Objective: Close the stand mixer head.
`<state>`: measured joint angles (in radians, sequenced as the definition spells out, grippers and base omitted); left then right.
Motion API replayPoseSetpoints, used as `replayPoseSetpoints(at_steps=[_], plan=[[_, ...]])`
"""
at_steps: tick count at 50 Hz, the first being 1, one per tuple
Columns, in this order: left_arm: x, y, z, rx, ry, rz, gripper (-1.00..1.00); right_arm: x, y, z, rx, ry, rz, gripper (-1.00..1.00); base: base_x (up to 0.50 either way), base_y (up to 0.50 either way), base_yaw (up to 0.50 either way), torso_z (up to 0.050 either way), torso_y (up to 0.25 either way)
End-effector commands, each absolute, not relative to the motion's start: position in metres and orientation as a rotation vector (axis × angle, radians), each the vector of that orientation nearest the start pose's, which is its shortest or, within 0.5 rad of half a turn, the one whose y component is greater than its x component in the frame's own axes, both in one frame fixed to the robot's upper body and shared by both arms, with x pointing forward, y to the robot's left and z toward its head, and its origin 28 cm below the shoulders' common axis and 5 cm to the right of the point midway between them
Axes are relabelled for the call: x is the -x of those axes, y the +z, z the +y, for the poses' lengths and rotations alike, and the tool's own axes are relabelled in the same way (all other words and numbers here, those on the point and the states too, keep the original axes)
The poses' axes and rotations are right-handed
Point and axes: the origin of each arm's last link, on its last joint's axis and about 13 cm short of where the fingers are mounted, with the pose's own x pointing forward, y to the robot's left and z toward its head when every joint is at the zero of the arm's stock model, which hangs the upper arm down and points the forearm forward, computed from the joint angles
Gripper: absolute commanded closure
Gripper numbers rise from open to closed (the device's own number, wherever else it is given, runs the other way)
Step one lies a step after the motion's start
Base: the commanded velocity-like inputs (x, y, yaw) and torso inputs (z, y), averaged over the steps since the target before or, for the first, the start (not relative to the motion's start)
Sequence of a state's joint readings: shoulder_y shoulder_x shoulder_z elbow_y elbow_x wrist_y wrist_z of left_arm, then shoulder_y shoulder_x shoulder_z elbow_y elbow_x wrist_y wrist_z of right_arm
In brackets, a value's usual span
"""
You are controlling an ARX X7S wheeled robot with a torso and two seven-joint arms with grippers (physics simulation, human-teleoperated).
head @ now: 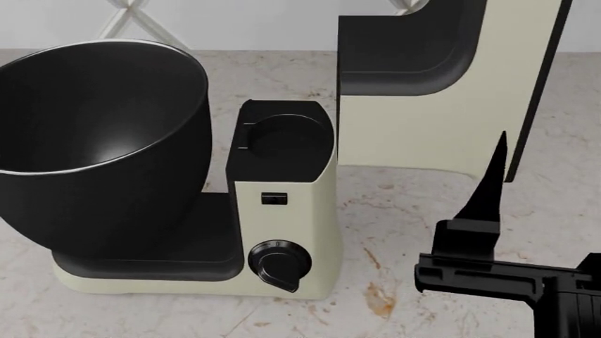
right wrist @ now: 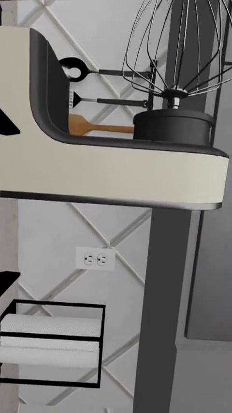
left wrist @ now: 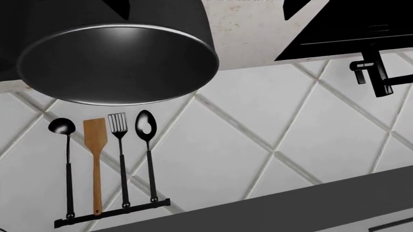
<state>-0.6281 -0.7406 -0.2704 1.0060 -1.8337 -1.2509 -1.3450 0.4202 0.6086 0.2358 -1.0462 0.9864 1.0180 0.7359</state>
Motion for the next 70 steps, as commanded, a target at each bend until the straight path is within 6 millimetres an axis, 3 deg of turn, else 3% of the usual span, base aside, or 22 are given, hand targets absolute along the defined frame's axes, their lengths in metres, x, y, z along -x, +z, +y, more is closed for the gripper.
replayPoseSetpoints(at_steps=[1, 7, 19, 23, 34, 40, 46, 55, 70], plan=[[-0.135, 0.249, 0.244, -0.100, 0.089, -0.126, -1.00, -0.152, 0.264, -0.154, 0.096, -0.186, -0.400, -1.00, 0.00, 0.00, 0.00, 0.000, 0.000], [-0.136, 0.248, 0.245, -0.087, 0.089, -0.120, -1.00, -0.157, 0.287, -0.164, 0.142, -0.202, -0.404, -1.00, 0.00, 0.00, 0.00, 0.000, 0.000], [-0.138, 0.243, 0.243, -0.077, 0.071, -0.101, -1.00, -0.186, 0.351, -0.179, 0.231, -0.272, -0.460, -1.00, 0.00, 0.00, 0.00, 0.000, 0.000], [-0.138, 0.242, 0.244, -0.076, 0.070, -0.097, -1.00, -0.187, 0.382, -0.186, 0.239, -0.297, -0.498, -1.00, 0.00, 0.00, 0.00, 0.000, 0.000], [-0.138, 0.239, 0.245, -0.075, 0.069, -0.086, -1.00, -0.215, 0.406, -0.189, 0.375, -0.300, -0.403, -1.00, 0.00, 0.00, 0.00, 0.000, 0.000], [-0.136, 0.241, 0.247, -0.070, 0.082, -0.084, -1.00, -0.235, 0.411, -0.193, 0.498, -0.290, -0.354, -1.00, 0.00, 0.00, 0.00, 0.000, 0.000], [-0.136, 0.240, 0.246, -0.068, 0.085, -0.079, -1.00, -0.237, 0.413, -0.202, 0.513, -0.350, -0.351, -1.00, 0.00, 0.00, 0.00, 0.000, 0.000], [-0.137, 0.239, 0.245, -0.071, 0.078, -0.072, -1.00, -0.254, 0.398, -0.211, 0.566, -0.373, -0.294, -1.00, 0.00, 0.00, 0.00, 0.000, 0.000], [-0.135, 0.240, 0.247, -0.071, 0.089, -0.074, -1.00, -0.277, 0.369, -0.185, 0.537, -0.187, -0.233, -1.00, 0.00, 0.00, 0.00, 0.000, 0.000]])
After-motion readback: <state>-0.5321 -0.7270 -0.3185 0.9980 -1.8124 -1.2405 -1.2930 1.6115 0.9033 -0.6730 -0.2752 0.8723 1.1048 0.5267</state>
